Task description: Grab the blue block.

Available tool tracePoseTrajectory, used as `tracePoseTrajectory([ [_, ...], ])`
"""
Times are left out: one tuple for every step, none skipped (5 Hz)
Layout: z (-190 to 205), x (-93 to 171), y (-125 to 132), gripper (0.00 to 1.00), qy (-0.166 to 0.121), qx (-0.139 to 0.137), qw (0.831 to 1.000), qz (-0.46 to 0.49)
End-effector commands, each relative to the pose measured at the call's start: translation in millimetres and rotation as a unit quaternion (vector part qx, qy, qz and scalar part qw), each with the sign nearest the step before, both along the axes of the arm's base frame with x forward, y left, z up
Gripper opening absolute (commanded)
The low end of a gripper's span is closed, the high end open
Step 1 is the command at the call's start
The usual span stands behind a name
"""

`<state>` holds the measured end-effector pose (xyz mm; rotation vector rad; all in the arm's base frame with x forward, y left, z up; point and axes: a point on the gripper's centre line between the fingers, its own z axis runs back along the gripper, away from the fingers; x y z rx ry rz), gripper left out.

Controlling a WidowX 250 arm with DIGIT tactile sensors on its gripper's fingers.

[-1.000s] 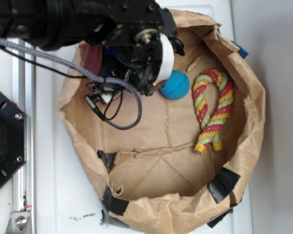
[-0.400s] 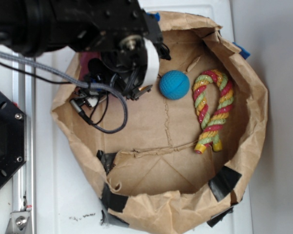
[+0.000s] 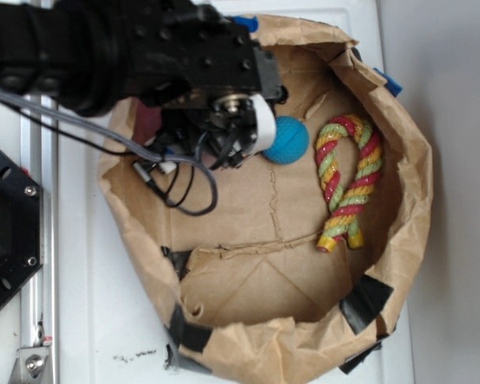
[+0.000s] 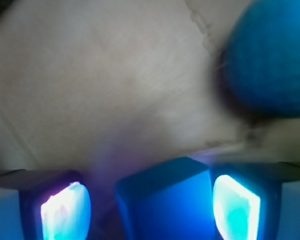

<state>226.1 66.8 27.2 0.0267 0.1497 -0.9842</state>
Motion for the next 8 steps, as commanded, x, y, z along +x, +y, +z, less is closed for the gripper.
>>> tracePoseTrajectory([
  [-0.8,7.5,-1.4,1.0,-0.016,0.013,1.0,-0.001],
  [5.0,5.2,-4.0,1.0,-0.022,0.008,1.0,-0.008],
  [15.4,1.8,-8.2,1.0,-0.03,-0.003,0.999,-0.016],
  [16.1,-0.7,-7.9,1.0,-0.018,-0.012,1.0,-0.018],
  [-0.6,2.1,3.1,1.0,0.013,0.008,1.0,0.001],
  [-12.8,2.8,7.1,1.0,0.042,0.034,0.999,0.007],
  [-21.3,-0.4,5.0,1.0,0.049,0.054,0.997,0.009],
  [-17.6,-2.8,1.9,0.0,0.039,0.038,0.998,0.018],
])
